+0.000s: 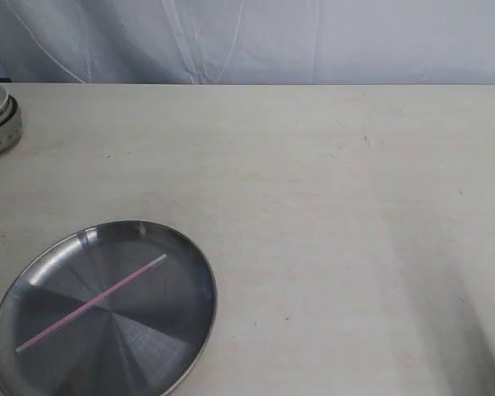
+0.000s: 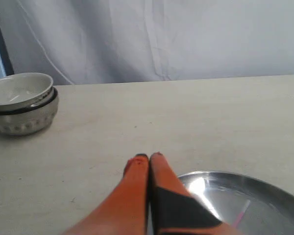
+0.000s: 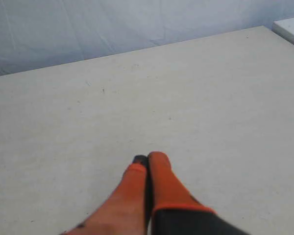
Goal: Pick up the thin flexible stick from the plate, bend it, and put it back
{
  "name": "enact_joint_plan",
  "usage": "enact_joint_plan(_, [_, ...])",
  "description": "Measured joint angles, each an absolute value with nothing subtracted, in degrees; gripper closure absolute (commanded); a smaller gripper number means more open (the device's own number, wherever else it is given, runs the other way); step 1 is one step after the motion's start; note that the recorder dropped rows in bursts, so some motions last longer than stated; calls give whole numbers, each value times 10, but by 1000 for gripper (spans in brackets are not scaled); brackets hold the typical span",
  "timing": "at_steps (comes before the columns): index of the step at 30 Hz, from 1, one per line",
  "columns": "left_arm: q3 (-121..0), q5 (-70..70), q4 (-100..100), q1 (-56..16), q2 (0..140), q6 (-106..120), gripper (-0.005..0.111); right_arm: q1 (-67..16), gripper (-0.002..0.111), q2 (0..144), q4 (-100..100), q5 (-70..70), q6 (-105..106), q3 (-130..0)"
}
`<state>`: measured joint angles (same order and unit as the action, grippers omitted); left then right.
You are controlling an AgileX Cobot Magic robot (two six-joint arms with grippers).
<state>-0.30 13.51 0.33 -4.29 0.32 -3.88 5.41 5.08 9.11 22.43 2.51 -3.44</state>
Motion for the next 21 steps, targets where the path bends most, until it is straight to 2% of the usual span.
enact_joint_plan(15, [-3,135,18,-27,3,-39,107,54,109,51,80,218,25,-34])
enact_joint_plan(21, [-3,136,51,-27,3,-35,107,54,109,51,76,102,25,-34])
